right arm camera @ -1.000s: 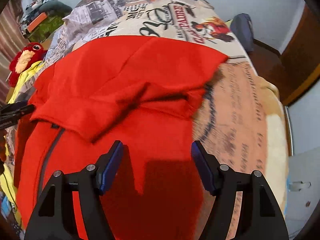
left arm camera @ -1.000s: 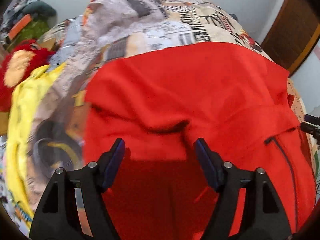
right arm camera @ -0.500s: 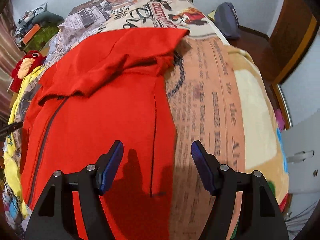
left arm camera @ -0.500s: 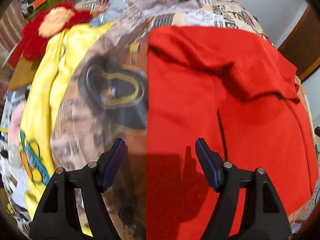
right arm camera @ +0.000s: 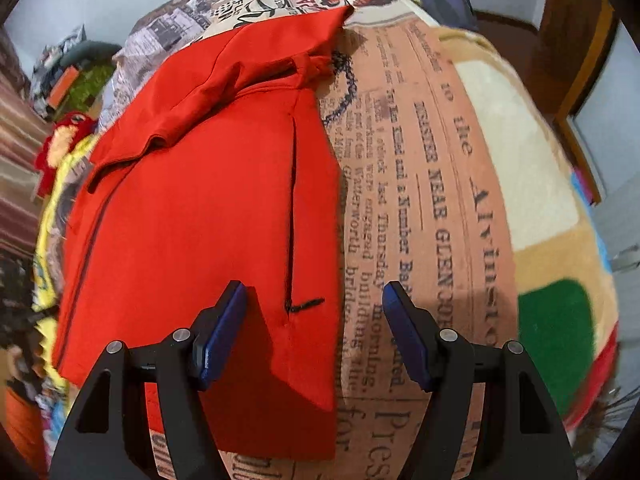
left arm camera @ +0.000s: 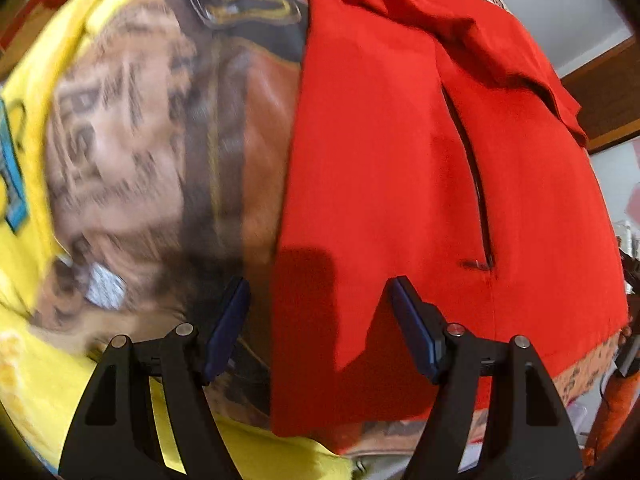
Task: Fold large clothes
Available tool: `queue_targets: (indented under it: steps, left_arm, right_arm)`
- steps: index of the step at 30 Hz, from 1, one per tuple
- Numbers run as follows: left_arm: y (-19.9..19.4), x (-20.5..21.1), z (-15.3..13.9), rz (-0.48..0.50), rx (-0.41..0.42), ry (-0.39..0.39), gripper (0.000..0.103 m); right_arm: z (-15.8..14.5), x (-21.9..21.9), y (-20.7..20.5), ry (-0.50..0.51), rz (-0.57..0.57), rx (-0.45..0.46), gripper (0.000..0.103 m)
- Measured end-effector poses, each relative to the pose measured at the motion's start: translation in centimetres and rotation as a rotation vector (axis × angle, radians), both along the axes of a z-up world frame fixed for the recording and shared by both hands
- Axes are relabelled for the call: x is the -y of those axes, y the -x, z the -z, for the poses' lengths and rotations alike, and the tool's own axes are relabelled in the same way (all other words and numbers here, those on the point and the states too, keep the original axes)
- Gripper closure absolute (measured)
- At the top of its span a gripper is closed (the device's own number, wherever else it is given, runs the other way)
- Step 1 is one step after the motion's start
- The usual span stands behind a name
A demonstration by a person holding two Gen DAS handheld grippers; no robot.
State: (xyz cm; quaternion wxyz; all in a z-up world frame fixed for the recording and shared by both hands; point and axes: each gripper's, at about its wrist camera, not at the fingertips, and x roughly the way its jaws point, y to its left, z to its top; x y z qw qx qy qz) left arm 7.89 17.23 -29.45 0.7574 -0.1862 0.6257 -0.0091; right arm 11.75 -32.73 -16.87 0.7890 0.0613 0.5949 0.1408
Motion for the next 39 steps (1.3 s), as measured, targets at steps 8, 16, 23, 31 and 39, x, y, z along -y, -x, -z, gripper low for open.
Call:
queue_targets:
  steps: [8,16,23,31,39]
  left_arm:
    - [1.5,0.7,-0.7,-0.004,0.041,-0.012,0.056]
    - [2.1,2.1,-3.3,0.055,0.076,-0.12,0.094]
    - [0.7,2.3,-7.7,0.043,0.199,-0.016,0.101]
    - [-4.4,1.3,-13.2,0.006,0.348,0.01,0.101]
    - [-12.9,-1.9,-16.6,-0.056,0.485,0.02,0.101]
  right_arm:
    - [1.0,0.5,-0.1,-0.126,0.005,-0.03,0.037]
    - [0.2,-1.4,-0.4,-0.169,-0.087,-0.01,0.084]
    - [-1.8,-3.2,-1.0,-0.159,-0.156,0.06,0.089]
    - [-5.8,-4.2,-4.1,-0.227,-0.161,0.204,0.09]
    - [-9.2,-5.8,-10.4,-0.214,-0.123,0.348,0.101]
